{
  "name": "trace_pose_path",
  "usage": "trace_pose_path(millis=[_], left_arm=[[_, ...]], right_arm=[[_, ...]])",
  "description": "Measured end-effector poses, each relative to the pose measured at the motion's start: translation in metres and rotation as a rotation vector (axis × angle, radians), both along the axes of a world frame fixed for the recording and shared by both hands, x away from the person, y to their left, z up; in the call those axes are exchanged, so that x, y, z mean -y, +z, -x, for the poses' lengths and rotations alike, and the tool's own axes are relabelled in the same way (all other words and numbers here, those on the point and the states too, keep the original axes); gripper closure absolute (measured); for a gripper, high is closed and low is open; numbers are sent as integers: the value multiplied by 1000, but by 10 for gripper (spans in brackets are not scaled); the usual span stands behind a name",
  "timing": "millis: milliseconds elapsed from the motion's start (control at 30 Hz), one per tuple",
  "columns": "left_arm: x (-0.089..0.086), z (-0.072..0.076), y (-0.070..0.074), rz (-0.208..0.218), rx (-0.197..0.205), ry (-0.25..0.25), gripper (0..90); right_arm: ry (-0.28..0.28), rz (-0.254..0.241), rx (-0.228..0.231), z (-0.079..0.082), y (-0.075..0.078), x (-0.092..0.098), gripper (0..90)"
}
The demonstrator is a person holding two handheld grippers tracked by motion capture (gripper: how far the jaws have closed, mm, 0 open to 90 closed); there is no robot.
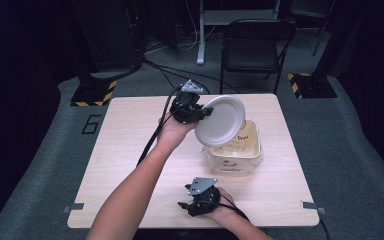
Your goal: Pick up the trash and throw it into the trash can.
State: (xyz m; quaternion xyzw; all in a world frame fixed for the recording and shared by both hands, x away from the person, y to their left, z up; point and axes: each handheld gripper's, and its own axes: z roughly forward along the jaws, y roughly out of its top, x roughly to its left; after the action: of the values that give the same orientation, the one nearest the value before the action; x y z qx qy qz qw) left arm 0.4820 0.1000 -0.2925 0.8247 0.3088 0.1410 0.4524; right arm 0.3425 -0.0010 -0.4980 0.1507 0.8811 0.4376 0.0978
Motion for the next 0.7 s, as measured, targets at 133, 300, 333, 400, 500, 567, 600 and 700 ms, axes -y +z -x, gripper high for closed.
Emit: trace_pose_path(millis=[133,300,333,400,500,567,600,700], left_arm=[[6,-2,-4,-2,0,3,817],[13,-5,-8,2,-2,5,817],[15,-6,-9,2,0,4,817],[19,-7,-11,-3,1,-1,817],[23,-9,-15,-13,6,-7,817],[27,-10,-17,-15,2,-5,817],[28,-10,-18,-16,-2,-5,817],[33,-11,-22,-31,1,-12,816]], right_arm=[[0,3,2,0,0,0,361],[-1,4,-2,1,0,-1,361],[-2,2,-5,1,0,-1,361],[4,10,2,1,-1,-1,361],[1,10,4,1,0,-1,361],[2,10,4,1,0,-1,361],[2,10,4,1,0,-1,361],[4,9,10,1,-1,-1,361]])
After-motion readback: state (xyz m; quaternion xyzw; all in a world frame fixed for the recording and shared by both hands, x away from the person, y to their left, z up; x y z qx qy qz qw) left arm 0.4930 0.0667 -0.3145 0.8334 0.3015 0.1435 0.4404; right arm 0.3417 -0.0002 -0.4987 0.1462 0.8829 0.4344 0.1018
